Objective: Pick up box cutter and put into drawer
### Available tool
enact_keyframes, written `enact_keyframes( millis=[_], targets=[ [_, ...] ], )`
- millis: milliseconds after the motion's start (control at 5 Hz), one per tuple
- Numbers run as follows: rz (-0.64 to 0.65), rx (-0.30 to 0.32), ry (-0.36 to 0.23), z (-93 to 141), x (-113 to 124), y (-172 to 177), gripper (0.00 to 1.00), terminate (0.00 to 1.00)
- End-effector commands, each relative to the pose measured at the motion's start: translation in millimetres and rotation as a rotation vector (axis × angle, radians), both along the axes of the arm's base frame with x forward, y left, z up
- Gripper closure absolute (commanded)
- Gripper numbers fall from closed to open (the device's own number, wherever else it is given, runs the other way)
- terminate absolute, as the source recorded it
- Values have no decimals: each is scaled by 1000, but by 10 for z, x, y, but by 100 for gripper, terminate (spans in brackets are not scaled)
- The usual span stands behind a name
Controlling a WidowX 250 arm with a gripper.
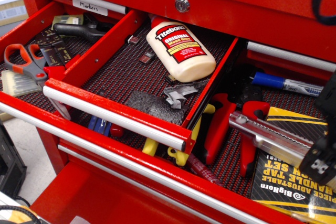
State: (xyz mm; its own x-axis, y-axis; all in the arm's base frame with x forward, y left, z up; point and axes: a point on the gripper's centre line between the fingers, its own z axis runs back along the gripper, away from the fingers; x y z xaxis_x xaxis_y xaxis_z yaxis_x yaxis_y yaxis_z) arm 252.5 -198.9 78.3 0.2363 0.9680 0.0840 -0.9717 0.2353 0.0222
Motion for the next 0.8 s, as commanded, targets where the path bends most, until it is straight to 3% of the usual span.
enact_keyframes(
  millis=[0, 200, 400, 600],
  targets=[
    [39, -80, -75, 135, 192, 65, 0, 0],
    [41, -115, -112, 84, 156, 103, 0, 0],
    [78, -147, -139, 40, 155, 95, 100, 0],
    [61, -84, -84, 205, 171, 60, 100, 0]
  ],
)
